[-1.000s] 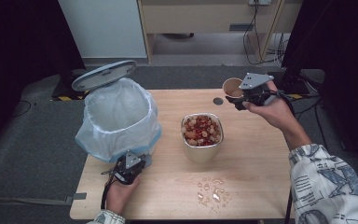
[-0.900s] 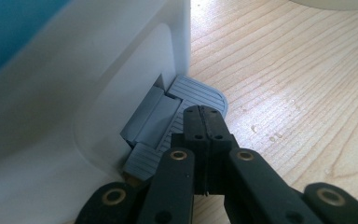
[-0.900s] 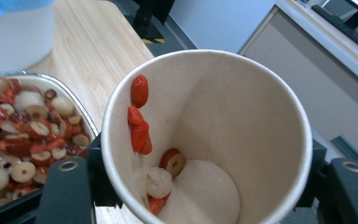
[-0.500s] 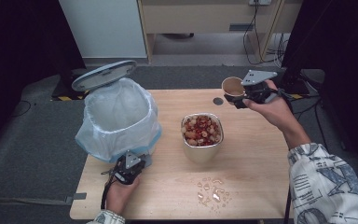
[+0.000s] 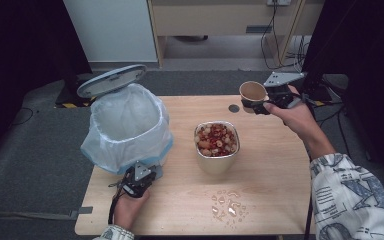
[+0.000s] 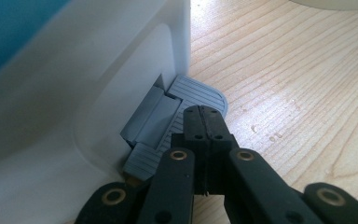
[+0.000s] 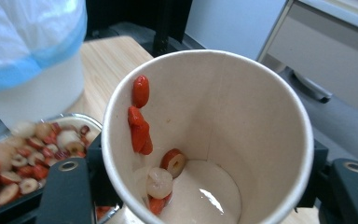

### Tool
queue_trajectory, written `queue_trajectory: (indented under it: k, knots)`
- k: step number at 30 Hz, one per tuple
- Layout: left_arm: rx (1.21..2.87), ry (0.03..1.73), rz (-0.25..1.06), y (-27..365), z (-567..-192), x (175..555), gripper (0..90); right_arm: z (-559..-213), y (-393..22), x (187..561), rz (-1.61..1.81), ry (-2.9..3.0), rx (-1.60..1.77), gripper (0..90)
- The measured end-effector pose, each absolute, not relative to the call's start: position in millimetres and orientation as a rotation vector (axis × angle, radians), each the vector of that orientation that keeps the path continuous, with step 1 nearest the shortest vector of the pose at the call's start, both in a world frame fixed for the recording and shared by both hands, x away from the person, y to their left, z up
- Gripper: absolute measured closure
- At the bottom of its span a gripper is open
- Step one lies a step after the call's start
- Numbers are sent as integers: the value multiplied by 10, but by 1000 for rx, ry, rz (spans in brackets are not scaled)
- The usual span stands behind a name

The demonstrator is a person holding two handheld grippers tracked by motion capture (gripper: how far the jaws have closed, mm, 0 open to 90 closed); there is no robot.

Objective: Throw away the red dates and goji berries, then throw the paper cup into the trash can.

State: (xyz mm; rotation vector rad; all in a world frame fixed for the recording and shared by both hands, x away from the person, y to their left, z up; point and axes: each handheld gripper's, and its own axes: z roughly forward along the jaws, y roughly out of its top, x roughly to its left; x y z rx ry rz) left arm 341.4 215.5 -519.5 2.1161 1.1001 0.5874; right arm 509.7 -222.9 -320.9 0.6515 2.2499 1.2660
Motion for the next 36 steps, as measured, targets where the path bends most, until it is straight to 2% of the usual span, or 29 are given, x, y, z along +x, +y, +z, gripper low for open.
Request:
queue_trajectory:
  k: [26,36]
  knots:
    - [2116,1101,587,2155,-5195,3415,897,-3160,-2350,5109,1403,2279,758,317]
    - [2116,1100,588,2155,-5195,3414,897,-3125,-2267,5094,1466,2315,750,316]
